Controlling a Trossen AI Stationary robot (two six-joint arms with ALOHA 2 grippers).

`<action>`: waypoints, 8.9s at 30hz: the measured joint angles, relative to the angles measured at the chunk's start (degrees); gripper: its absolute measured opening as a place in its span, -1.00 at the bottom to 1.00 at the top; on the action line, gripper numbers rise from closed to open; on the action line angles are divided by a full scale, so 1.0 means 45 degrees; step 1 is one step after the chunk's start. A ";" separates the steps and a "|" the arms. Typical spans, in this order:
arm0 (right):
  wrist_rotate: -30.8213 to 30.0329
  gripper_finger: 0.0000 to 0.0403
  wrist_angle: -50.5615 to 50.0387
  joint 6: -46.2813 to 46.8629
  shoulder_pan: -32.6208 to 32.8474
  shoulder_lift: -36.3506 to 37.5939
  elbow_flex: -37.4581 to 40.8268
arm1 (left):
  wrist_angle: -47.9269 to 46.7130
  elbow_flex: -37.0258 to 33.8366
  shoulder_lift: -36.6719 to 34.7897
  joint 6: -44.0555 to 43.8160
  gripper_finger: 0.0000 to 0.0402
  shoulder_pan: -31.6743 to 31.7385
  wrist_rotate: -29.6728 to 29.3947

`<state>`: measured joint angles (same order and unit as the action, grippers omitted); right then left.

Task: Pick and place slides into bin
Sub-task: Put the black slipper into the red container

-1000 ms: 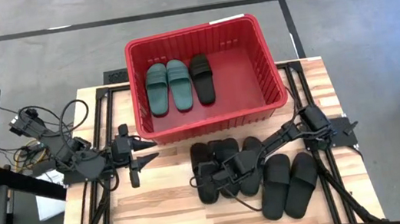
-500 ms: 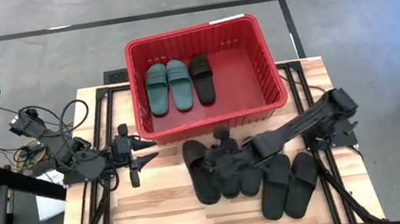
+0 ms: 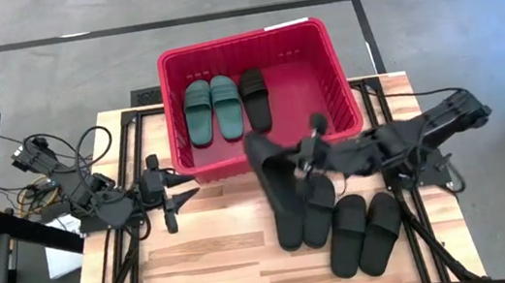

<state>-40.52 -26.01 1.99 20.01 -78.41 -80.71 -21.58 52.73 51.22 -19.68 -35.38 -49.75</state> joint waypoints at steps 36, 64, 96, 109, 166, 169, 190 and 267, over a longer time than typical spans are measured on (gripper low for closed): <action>0.6254 -0.98 -0.2809 -0.9517 -1.2569 -0.1368 -0.0005 | 0.1453 0.0015 0.0986 0.0261 -0.30 0.5024 -0.4852; 0.7046 -0.96 -0.0102 -1.1342 -1.3962 -0.5576 0.0000 | 0.1443 0.0010 0.0922 0.2574 -0.30 0.9170 0.0051; 0.8590 -0.91 0.0406 -1.2146 -1.4472 -0.6246 0.0015 | 0.1452 0.0000 0.0922 0.2171 -0.30 0.9166 0.0045; 0.8358 -0.92 0.1255 -1.2372 -1.4552 -0.6936 0.0001 | 0.1455 0.0000 0.0920 0.2036 -0.30 0.9166 0.0113; 0.9055 -0.61 0.1497 -1.3003 -1.4775 -0.7228 0.0000 | 0.1452 0.0000 0.0918 0.1447 -0.30 0.9162 0.0598; 0.9060 -0.54 0.1489 -1.2882 -1.4775 -0.7228 0.0000 | 0.1452 0.0000 0.0918 0.1447 -0.30 0.9160 0.0663; 0.9712 -0.31 0.0845 -1.1451 -1.4809 -0.7230 0.0000 | 0.1450 0.0000 0.0920 0.1438 -0.30 0.9160 0.0661; 1.0391 -0.23 -0.9118 -0.7478 -1.2100 -0.5605 -0.6232 | 0.1919 0.0005 0.0922 0.0177 -0.30 0.9156 0.3600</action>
<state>6.24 -67.04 -31.66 -34.44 -103.63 -108.75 -12.95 52.75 55.37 -18.88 5.82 -33.55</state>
